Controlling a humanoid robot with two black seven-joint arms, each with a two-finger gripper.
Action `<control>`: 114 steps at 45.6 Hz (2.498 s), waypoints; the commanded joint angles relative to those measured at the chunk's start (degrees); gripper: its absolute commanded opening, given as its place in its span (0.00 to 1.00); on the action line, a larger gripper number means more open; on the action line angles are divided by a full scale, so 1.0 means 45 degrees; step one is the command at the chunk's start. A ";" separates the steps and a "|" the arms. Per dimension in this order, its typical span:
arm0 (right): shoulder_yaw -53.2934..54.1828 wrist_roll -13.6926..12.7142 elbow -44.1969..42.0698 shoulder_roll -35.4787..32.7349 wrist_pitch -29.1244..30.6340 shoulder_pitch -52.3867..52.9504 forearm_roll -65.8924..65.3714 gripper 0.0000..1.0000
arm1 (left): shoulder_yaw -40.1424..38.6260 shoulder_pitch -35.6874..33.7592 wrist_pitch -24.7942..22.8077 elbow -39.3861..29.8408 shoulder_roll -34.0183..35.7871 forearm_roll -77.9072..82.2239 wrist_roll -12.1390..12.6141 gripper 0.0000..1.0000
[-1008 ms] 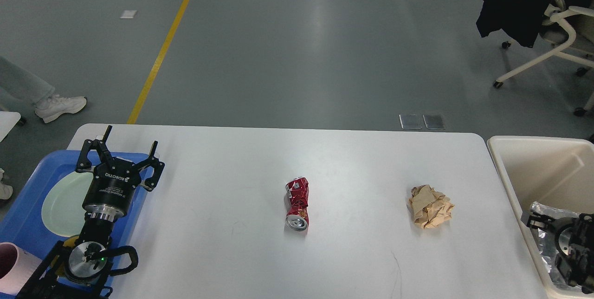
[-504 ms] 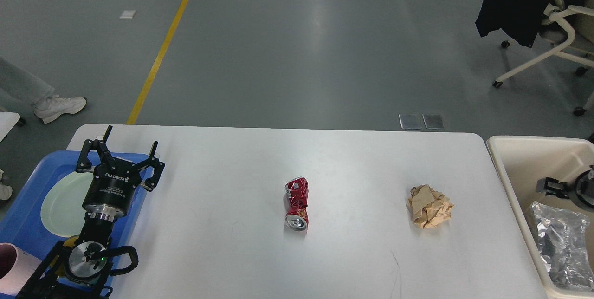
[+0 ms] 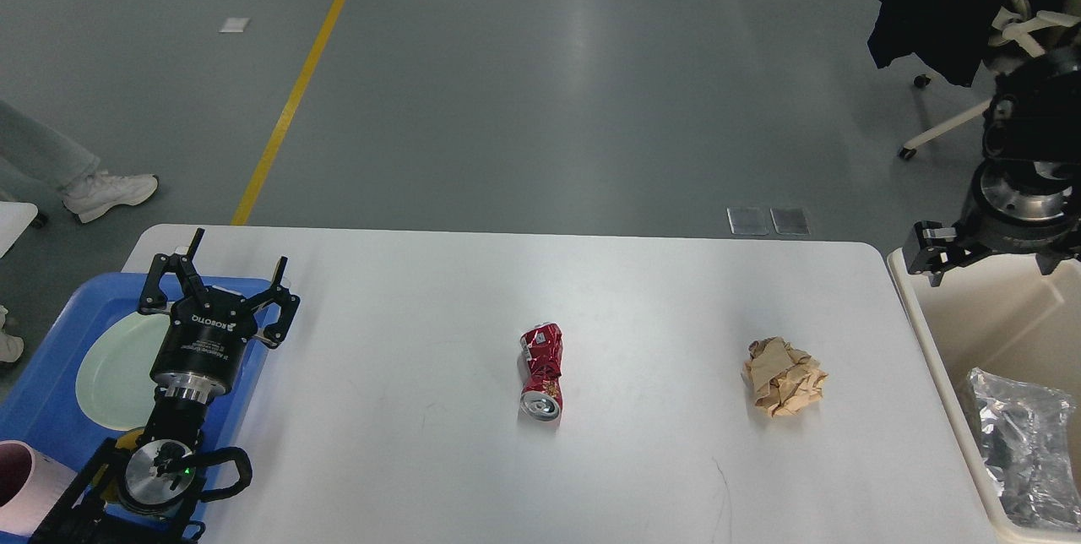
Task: Tidy desktop
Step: 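Raise the right gripper out of the bin toward the brown paper, then lower the right gripper and grasp the crumpled brown paper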
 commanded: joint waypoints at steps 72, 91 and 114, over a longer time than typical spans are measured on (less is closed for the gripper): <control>0.1564 0.2763 -0.7214 0.3146 -0.5431 -1.0560 0.2481 1.00 | -0.0007 0.0000 0.0000 0.0000 -0.0012 0.0000 -0.0002 0.96; 0.1857 0.2763 -0.7332 0.3342 -0.7463 -1.1186 0.2520 0.99 | -0.0007 0.0000 0.0000 0.0000 -0.0012 0.0000 -0.0002 0.96; 0.1877 0.2724 -0.7019 0.3205 -0.7561 -1.1479 0.2774 0.00 | -0.0007 0.0000 0.0000 0.0000 -0.0012 0.0000 -0.0002 0.96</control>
